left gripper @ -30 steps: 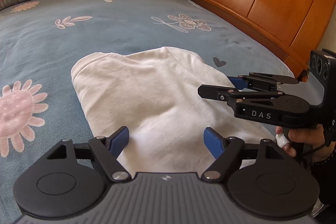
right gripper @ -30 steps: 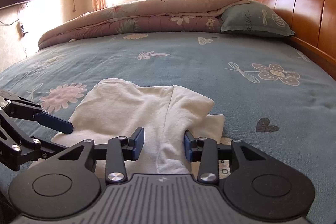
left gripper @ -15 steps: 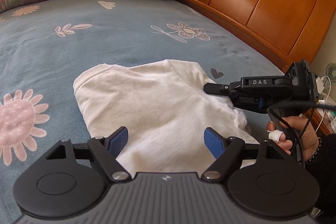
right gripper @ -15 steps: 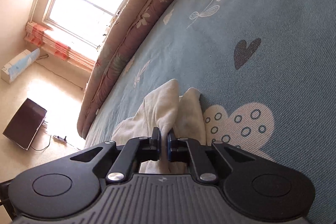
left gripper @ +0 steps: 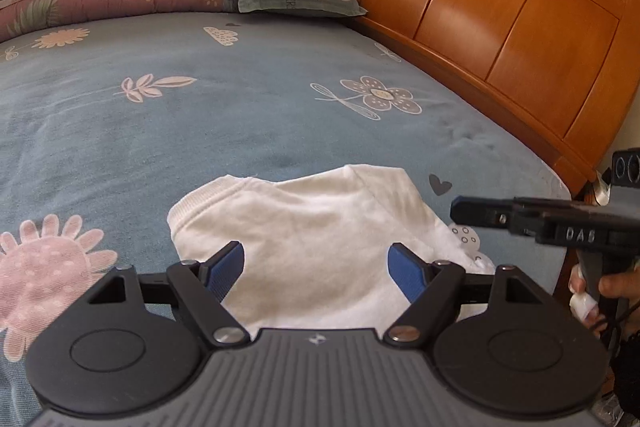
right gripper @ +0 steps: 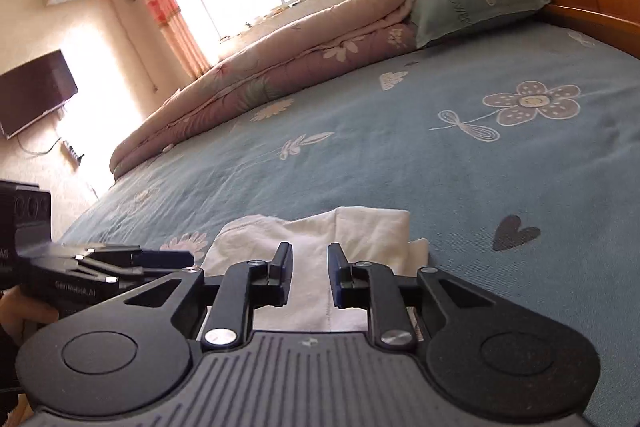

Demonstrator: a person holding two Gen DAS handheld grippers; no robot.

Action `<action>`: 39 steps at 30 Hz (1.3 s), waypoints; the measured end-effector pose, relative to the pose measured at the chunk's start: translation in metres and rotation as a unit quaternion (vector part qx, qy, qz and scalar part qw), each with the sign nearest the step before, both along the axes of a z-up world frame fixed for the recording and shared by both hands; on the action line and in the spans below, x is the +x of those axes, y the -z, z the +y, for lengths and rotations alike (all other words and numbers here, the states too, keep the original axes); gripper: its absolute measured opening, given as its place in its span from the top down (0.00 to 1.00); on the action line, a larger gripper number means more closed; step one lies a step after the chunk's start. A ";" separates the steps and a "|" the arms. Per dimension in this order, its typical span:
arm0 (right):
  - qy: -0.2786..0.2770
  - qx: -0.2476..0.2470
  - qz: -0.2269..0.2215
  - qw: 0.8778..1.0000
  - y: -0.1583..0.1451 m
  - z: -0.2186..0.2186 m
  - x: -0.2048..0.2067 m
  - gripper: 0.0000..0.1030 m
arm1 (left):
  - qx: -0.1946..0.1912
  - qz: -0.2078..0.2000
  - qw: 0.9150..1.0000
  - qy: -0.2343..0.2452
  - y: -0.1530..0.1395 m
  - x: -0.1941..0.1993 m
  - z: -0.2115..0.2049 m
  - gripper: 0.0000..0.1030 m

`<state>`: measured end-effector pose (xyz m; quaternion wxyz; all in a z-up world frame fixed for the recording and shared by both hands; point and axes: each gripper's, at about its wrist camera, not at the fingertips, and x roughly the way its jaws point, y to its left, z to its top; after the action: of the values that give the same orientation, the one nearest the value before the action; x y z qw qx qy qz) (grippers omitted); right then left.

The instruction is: Fold clothes

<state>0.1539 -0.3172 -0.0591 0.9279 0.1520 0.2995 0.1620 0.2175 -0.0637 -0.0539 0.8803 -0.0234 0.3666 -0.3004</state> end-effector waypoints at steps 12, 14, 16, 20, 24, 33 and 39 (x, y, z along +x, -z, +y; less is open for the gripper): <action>0.026 -0.087 0.033 0.995 0.032 0.009 -0.040 0.80 | 0.054 -0.009 0.999 -0.001 0.036 0.049 -0.035 0.24; 0.032 -0.082 0.035 0.996 0.031 0.008 -0.040 0.80 | 0.063 -0.029 0.998 -0.004 0.025 0.047 -0.038 0.24; 0.037 -0.077 0.034 0.996 0.030 0.008 -0.040 0.80 | 0.060 -0.046 0.997 0.007 0.010 0.038 -0.038 0.24; 0.032 -0.078 0.005 0.996 0.013 0.014 -0.053 0.76 | 0.041 -0.043 0.997 0.050 -0.007 0.004 -0.029 0.24; 0.002 -0.111 0.004 0.994 0.014 0.029 -0.054 0.71 | -0.003 0.025 0.997 0.067 0.005 -0.028 -0.011 0.24; 0.008 -0.119 0.005 0.993 0.011 0.025 -0.076 0.66 | -0.013 0.042 0.998 0.041 0.001 -0.073 0.021 0.24; 0.014 -0.117 0.014 0.993 0.014 0.025 -0.085 0.63 | -0.010 0.100 0.989 0.106 0.017 -0.104 0.009 0.23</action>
<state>0.0687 -0.2922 -0.0736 0.9370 0.0488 0.3277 0.1110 0.1136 -0.0545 -0.0714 0.8022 -0.0230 0.4500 -0.3919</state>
